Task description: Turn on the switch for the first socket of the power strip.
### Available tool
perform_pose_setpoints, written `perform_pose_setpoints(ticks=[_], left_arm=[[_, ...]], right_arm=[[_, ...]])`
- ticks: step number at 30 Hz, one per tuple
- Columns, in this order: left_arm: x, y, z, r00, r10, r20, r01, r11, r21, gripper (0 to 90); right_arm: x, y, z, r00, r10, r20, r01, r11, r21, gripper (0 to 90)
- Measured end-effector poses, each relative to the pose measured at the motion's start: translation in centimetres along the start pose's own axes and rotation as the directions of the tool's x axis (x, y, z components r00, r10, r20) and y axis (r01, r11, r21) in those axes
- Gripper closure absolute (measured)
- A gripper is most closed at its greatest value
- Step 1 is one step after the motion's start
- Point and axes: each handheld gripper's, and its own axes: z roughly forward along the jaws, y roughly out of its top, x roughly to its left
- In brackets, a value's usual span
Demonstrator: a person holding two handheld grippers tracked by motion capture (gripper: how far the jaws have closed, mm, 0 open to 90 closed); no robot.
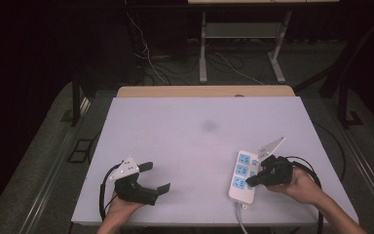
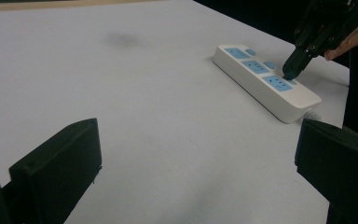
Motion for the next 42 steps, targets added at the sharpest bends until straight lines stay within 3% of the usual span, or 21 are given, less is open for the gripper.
perform_pose_setpoints(ticks=[30, 36, 42], left_arm=[[0.0, 0.0, 0.1, 1.0, -0.001, 0.002, 0.001, 1.0, 0.005, 0.0], [0.1, 0.0, 0.0, 1.0, -0.006, -0.001, 0.006, 1.0, 0.001, 0.0], [0.0, 0.0, 0.0, 1.0, -0.005, 0.001, 0.005, 1.0, -0.001, 0.0]], right_arm=[[-0.3, 0.3, -0.2, 0.9997, 0.011, -0.022, -0.011, 1.0, 0.015, 90.0], [-0.1, 1.2, -0.4, 0.9997, -0.016, -0.02, 0.017, 1.0, 0.021, 90.0], [-0.1, 2.0, -1.3, 0.9997, -0.026, -0.001, 0.026, 1.0, -0.006, 90.0]])
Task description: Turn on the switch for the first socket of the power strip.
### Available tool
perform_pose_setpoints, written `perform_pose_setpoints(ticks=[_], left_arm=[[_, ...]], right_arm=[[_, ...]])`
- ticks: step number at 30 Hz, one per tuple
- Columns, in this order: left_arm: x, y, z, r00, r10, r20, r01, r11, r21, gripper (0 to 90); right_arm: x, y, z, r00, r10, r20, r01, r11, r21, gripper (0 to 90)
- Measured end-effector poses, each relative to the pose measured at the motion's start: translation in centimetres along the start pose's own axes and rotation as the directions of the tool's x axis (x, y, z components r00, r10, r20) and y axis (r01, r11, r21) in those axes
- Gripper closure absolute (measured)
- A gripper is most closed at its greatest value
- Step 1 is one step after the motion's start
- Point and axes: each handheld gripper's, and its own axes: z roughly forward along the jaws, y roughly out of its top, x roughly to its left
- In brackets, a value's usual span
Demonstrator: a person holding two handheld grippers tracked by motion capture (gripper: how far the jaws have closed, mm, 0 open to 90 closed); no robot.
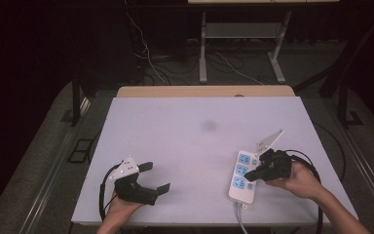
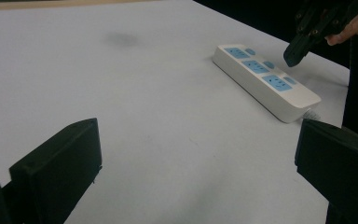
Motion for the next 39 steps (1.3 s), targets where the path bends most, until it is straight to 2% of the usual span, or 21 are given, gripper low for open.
perform_pose_setpoints(ticks=[10, 15, 17, 20, 24, 28, 30, 33, 34, 36, 39], left_arm=[[0.0, 0.0, 0.0, 1.0, -0.002, 0.0, 0.002, 1.0, -0.005, 0.0], [0.0, 0.0, -0.1, 1.0, -0.003, -0.001, 0.003, 1.0, -0.007, 0.0], [0.0, 0.0, -0.1, 1.0, -0.002, -0.001, 0.002, 1.0, -0.007, 0.0], [0.0, 0.0, -0.1, 1.0, -0.003, 0.0, 0.003, 1.0, -0.008, 0.0], [0.0, 0.1, -0.1, 1.0, -0.005, -0.001, 0.005, 0.9999, -0.011, 0.0], [0.1, 0.1, -0.2, 1.0, -0.004, 0.0, 0.004, 0.9999, -0.013, 0.0], [0.1, 0.1, -0.2, 1.0, -0.004, -0.001, 0.004, 0.9999, -0.014, 0.0], [0.1, 0.1, -0.2, 1.0, -0.005, 0.0, 0.005, 0.9999, -0.015, 0.0], [0.1, 0.1, -0.2, 1.0, -0.005, 0.0, 0.005, 0.9999, -0.015, 0.0], [0.1, 0.1, -0.2, 1.0, -0.004, 0.001, 0.004, 0.9999, -0.016, 0.0], [0.1, 0.1, -0.2, 1.0, -0.004, 0.001, 0.004, 0.9999, -0.016, 0.0]], right_arm=[[-0.2, 0.3, -2.1, 0.9986, 0.025, 0.047, -0.021, 0.997, -0.079, 90.0], [-0.4, -0.2, -3.3, 0.996, 0.055, 0.07, -0.044, 0.988, -0.147, 89.5], [-0.5, -0.4, -3.8, 0.9942, 0.071, 0.081, -0.055, 0.983, -0.177, 85.4], [-0.6, -0.7, -4.5, 0.9904, 0.094, 0.101, -0.07, 0.972, -0.223, 78.4], [-0.6, -1.0, -5.2, 0.9839, 0.128, 0.125, -0.09, 0.957, -0.274, 64.4], [-0.6, -1.3, -5.8, 0.973, 0.169, 0.157, -0.112, 0.941, -0.321, 42.7], [-0.6, -1.5, -6.0, 0.9661, 0.191, 0.173, -0.124, 0.933, -0.337, 31.6], [-0.4, -1.7, -6.4, 0.9479, 0.243, 0.206, -0.156, 0.918, -0.365, 11.5], [-0.4, -1.9, -6.5, 0.9436, 0.258, 0.207, -0.166, 0.911, -0.379, 10.4], [-0.1, -2.2, -6.6, 0.9362, 0.276, 0.218, -0.176, 0.904, -0.39, 0.2], [0.3, -2.9, -6.6, 0.9272, 0.3, 0.225, -0.188, 0.891, -0.413, 0.2]])
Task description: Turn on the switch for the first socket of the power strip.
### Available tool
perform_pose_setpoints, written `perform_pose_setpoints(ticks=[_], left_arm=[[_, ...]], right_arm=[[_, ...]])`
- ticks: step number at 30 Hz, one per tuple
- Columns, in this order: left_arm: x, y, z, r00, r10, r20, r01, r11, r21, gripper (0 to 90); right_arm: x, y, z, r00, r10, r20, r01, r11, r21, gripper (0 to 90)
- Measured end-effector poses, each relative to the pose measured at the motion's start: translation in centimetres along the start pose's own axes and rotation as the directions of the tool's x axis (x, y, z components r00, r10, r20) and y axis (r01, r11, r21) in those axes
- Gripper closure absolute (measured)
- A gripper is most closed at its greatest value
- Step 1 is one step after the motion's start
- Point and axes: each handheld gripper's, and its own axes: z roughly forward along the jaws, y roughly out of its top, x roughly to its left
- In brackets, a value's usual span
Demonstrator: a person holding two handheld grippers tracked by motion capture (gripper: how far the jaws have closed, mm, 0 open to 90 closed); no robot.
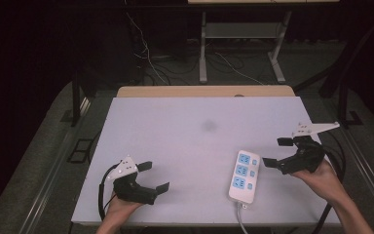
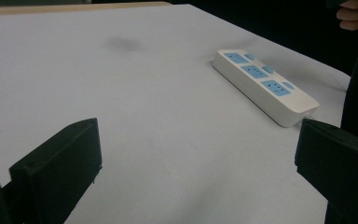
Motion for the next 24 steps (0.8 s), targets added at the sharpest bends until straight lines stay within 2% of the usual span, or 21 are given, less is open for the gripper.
perform_pose_setpoints(ticks=[8, 13, 20, 24], left_arm=[[0.0, 0.0, 0.0, 1.0, 0.001, 0.0, -0.001, 1.0, -0.001, 0.0], [0.0, 0.0, 0.0, 1.0, 0.0, 0.0, 0.0, 1.0, 0.0, 0.0], [0.0, 0.0, 0.0, 1.0, 0.004, 0.0, -0.004, 1.0, 0.003, 0.0], [0.0, 0.0, 0.0, 1.0, 0.003, 0.001, -0.003, 1.0, 0.002, 0.0]], right_arm=[[0.1, -2.9, -0.4, 0.9976, 0.068, 0.01, -0.068, 0.996, -0.051, 0.2], [0.2, -4.7, -0.5, 0.9942, 0.108, 0.001, -0.107, 0.99, -0.092, 0.3], [0.7, -6.9, 0.4, 0.9907, 0.136, -0.007, -0.136, 0.986, -0.098, 0.3], [1.0, -7.6, 1.0, 0.9906, 0.137, -0.011, -0.137, 0.986, -0.093, 0.3]])
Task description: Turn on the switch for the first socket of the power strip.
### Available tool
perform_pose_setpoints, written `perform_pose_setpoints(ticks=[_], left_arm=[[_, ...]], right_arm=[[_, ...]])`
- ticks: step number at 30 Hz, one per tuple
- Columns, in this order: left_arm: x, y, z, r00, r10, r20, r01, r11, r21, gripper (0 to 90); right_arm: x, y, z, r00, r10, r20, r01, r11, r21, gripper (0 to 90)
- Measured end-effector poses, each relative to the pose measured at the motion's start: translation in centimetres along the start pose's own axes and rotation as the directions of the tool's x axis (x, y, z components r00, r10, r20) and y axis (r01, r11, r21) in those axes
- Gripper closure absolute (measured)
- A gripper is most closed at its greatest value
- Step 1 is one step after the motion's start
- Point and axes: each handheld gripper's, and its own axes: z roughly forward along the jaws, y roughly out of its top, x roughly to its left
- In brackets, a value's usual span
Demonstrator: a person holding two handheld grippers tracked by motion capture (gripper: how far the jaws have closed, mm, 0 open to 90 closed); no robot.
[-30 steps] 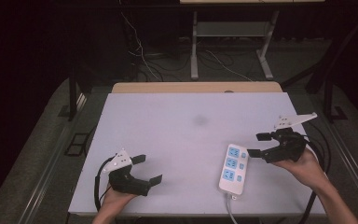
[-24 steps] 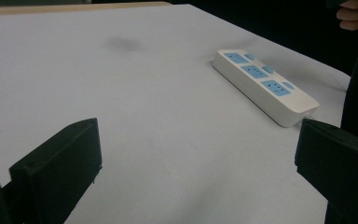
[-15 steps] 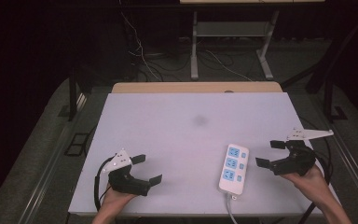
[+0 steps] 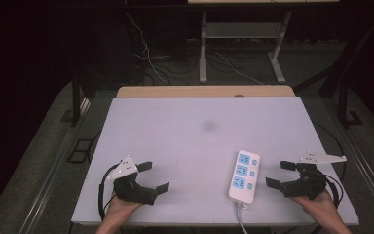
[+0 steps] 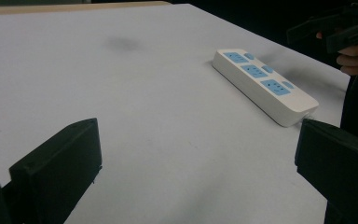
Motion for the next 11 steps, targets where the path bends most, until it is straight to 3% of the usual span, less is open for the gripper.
perform_pose_setpoints(ticks=[11], left_arm=[[0.1, 0.0, 0.0, 1.0, 0.001, 0.0, -0.001, 1.0, 0.005, 0.0]], right_arm=[[0.2, -1.2, 0.5, 0.9997, -0.022, 0.012, 0.022, 1.0, 0.016, 0.3]])
